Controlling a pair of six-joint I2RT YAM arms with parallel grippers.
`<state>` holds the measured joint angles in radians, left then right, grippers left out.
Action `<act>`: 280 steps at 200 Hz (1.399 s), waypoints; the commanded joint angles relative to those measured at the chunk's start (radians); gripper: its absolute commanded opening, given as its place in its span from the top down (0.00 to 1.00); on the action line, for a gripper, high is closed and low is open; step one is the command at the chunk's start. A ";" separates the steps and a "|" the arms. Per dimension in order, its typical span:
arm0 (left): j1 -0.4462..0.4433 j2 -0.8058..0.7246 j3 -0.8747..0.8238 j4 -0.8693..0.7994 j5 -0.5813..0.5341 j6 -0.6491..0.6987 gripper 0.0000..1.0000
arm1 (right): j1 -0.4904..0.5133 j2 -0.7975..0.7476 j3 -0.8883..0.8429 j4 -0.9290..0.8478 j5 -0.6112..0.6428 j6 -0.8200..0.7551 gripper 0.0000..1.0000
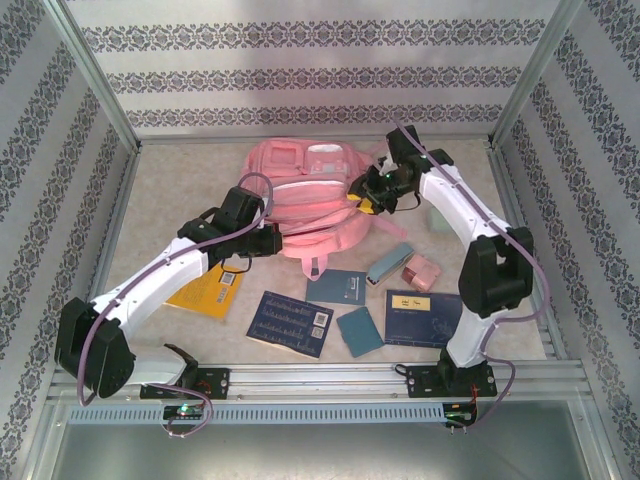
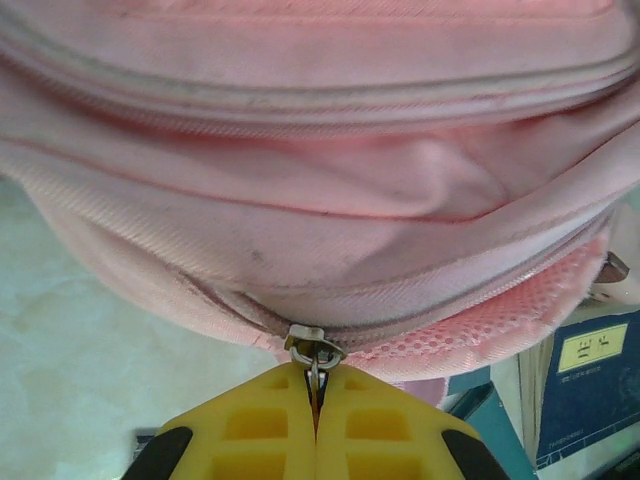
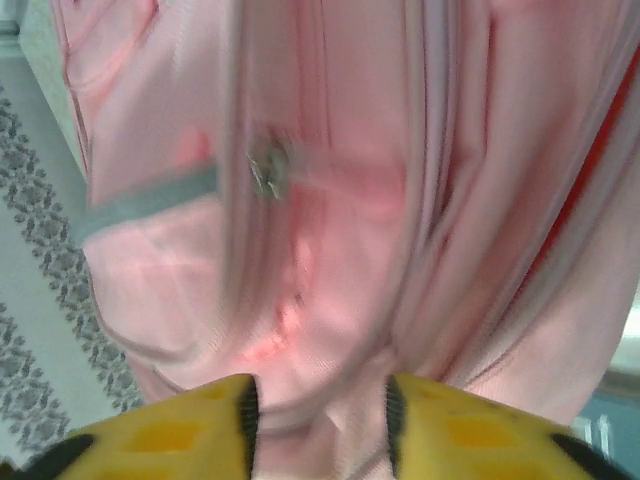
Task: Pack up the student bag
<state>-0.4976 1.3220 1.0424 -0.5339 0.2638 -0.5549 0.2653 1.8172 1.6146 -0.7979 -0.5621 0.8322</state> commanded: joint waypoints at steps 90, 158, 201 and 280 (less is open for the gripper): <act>-0.143 0.104 0.113 0.160 0.036 -0.116 1.00 | 0.109 -0.274 -0.180 -0.004 0.032 0.311 0.44; -0.175 0.163 0.185 0.169 0.034 -0.115 1.00 | 0.201 -0.301 -0.305 0.101 0.021 0.554 0.42; -0.192 0.168 0.187 0.177 0.028 -0.120 1.00 | 0.215 -0.228 -0.284 0.140 0.036 0.577 0.42; -0.200 0.147 0.194 0.101 -0.027 -0.078 1.00 | 0.226 -0.167 -0.208 0.014 0.151 0.479 0.99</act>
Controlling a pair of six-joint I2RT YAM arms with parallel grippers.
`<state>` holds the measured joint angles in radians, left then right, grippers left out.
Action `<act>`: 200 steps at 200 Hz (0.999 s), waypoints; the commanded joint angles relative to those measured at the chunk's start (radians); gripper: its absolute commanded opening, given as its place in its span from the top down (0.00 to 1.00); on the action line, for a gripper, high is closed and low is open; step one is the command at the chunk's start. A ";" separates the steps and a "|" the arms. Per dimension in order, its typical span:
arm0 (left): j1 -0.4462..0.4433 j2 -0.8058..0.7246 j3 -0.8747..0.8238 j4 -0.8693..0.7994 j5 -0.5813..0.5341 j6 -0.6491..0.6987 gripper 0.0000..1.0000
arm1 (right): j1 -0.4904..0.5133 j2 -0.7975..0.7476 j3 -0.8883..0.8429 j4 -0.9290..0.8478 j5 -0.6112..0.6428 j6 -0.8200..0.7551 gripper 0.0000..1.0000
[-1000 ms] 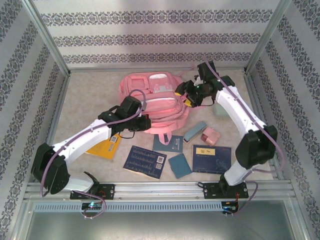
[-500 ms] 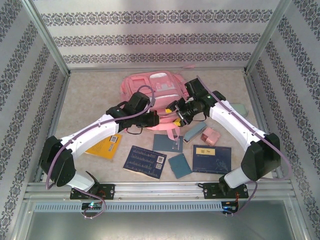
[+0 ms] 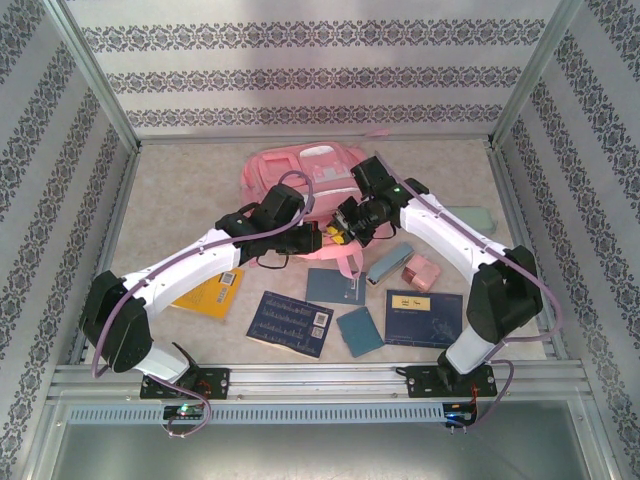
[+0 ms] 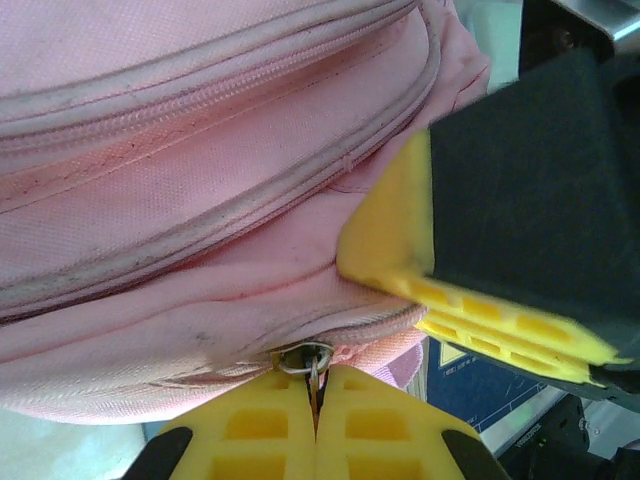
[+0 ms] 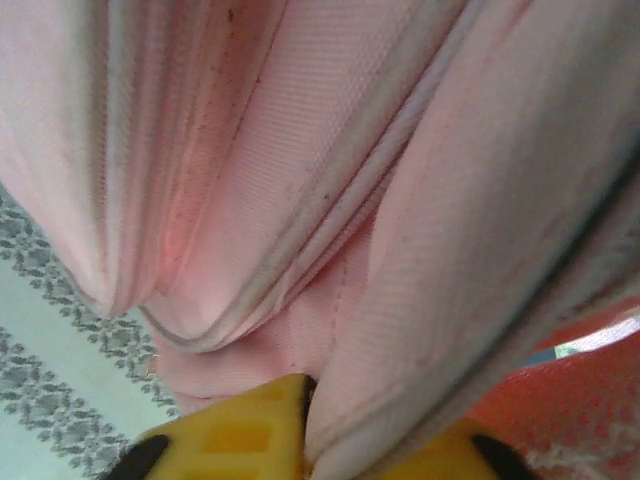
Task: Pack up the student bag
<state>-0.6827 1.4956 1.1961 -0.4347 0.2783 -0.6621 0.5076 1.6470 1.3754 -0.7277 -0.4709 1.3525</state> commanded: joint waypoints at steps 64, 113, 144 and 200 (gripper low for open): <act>0.018 -0.073 -0.035 -0.071 -0.129 0.085 1.00 | -0.091 -0.008 0.040 -0.064 0.018 -0.089 1.00; 0.081 -0.101 -0.101 -0.071 -0.148 0.093 1.00 | -0.109 -0.015 0.053 -0.037 -0.003 -0.113 1.00; 0.131 -0.125 -0.136 -0.065 -0.142 0.101 1.00 | -0.116 -0.002 0.075 -0.024 -0.044 -0.163 1.00; 0.247 -0.102 -0.166 -0.034 -0.074 0.113 1.00 | -0.126 0.055 0.194 -0.073 -0.128 -0.476 1.00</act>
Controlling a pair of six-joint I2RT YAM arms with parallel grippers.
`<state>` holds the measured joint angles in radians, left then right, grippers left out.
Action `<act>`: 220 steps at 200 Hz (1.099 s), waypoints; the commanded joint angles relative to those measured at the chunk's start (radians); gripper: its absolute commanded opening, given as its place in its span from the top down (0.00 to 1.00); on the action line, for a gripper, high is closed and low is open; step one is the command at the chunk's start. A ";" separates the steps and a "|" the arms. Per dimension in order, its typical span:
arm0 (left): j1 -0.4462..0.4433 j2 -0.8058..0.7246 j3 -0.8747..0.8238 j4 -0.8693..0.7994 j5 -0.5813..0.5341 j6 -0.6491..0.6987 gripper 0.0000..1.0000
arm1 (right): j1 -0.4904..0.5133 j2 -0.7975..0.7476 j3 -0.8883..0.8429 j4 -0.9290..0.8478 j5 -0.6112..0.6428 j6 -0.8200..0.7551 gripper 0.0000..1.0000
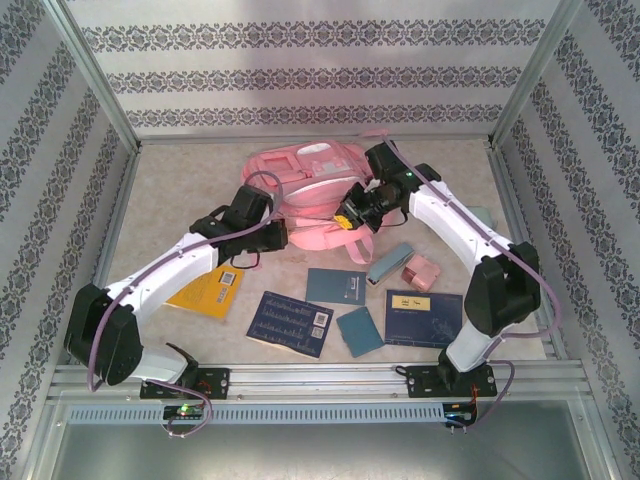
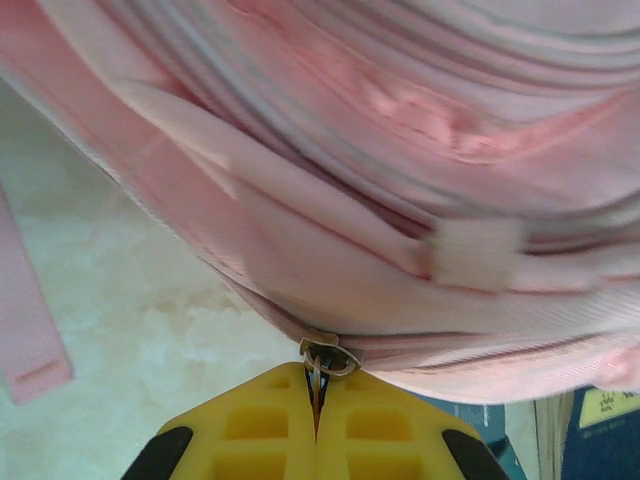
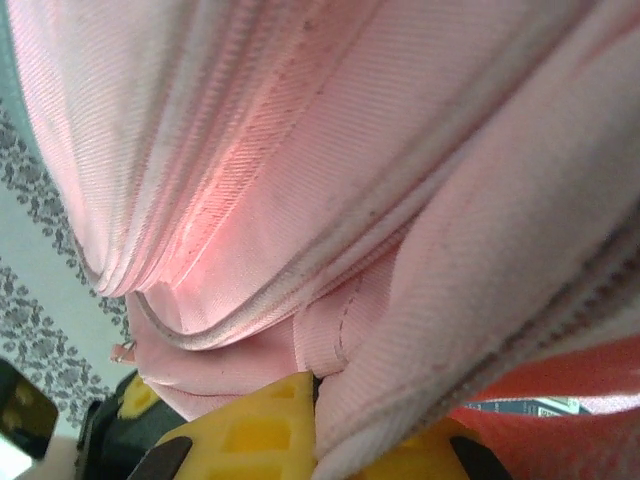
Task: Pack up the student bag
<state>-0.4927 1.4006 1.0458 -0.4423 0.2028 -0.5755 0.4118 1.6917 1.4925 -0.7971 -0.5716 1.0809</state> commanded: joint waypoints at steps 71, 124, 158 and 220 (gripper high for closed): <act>0.150 0.077 0.034 -0.046 0.026 0.086 1.00 | -0.055 -0.051 0.029 0.012 -0.054 -0.397 1.00; 0.241 0.120 0.049 -0.034 0.025 0.089 1.00 | -0.064 -0.080 -0.004 0.024 -0.077 -0.438 1.00; 0.286 0.197 0.100 -0.039 0.021 0.094 1.00 | -0.065 -0.090 -0.028 0.044 -0.099 -0.441 1.00; 0.344 0.252 0.177 -0.056 0.086 0.106 0.89 | -0.045 -0.087 -0.003 0.038 -0.108 -0.506 1.00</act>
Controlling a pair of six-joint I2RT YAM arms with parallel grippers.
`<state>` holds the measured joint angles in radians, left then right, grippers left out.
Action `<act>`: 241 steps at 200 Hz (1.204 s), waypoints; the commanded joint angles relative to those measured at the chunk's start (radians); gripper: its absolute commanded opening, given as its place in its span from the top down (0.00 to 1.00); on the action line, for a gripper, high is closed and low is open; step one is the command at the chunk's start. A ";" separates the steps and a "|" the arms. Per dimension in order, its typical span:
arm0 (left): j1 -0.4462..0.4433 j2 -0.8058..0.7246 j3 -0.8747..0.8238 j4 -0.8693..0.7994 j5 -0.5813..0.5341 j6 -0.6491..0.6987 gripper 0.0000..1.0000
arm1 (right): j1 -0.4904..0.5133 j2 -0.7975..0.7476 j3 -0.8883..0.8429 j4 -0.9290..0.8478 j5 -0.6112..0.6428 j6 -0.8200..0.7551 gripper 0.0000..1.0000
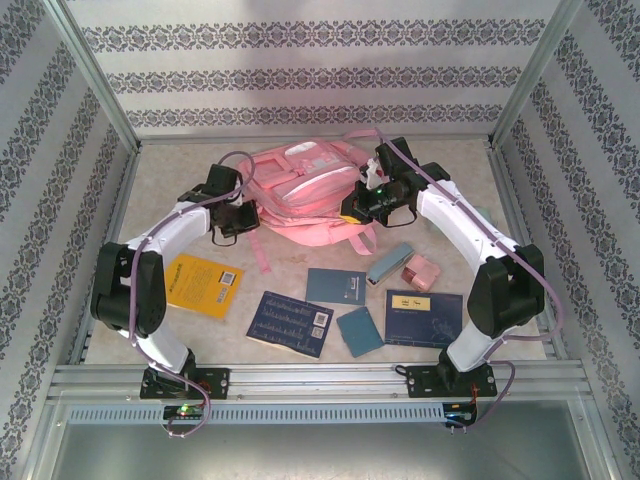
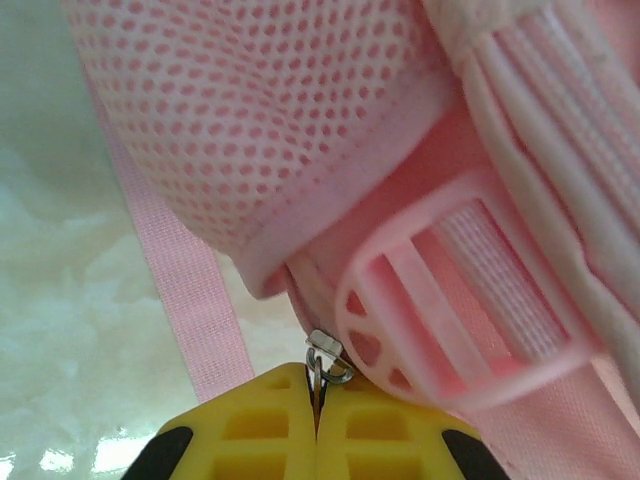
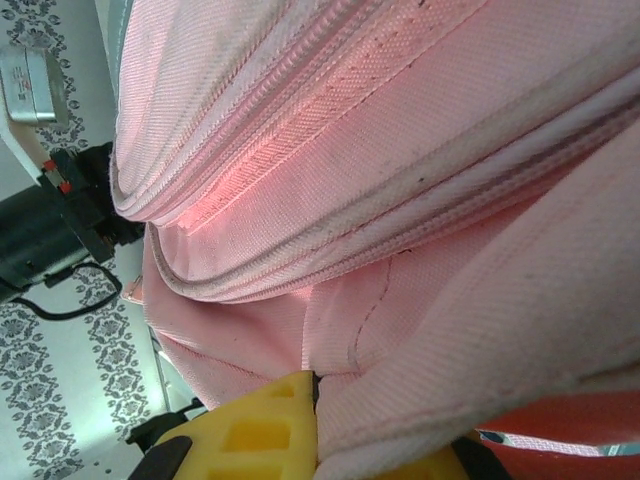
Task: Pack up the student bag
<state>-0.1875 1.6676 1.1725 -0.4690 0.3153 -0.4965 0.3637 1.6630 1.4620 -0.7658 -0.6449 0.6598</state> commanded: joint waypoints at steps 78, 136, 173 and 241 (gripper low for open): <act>0.040 -0.317 0.029 -0.253 -0.176 -0.096 0.45 | 0.082 -0.051 0.083 0.064 0.068 -0.098 1.00; 0.039 -0.389 0.096 -0.326 -0.236 -0.091 0.43 | 0.114 -0.024 0.073 0.139 -0.055 -0.183 1.00; 0.036 -0.390 0.068 -0.276 -0.153 -0.109 0.43 | 0.136 -0.072 0.003 0.120 -0.048 -0.256 1.00; -0.033 -0.197 0.143 -0.221 -0.036 -0.021 0.42 | 0.100 0.027 -0.074 0.064 0.184 -0.262 0.70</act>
<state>-0.1928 1.3994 1.2659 -0.7219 0.2203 -0.5640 0.4839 1.6470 1.3785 -0.7204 -0.5728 0.4267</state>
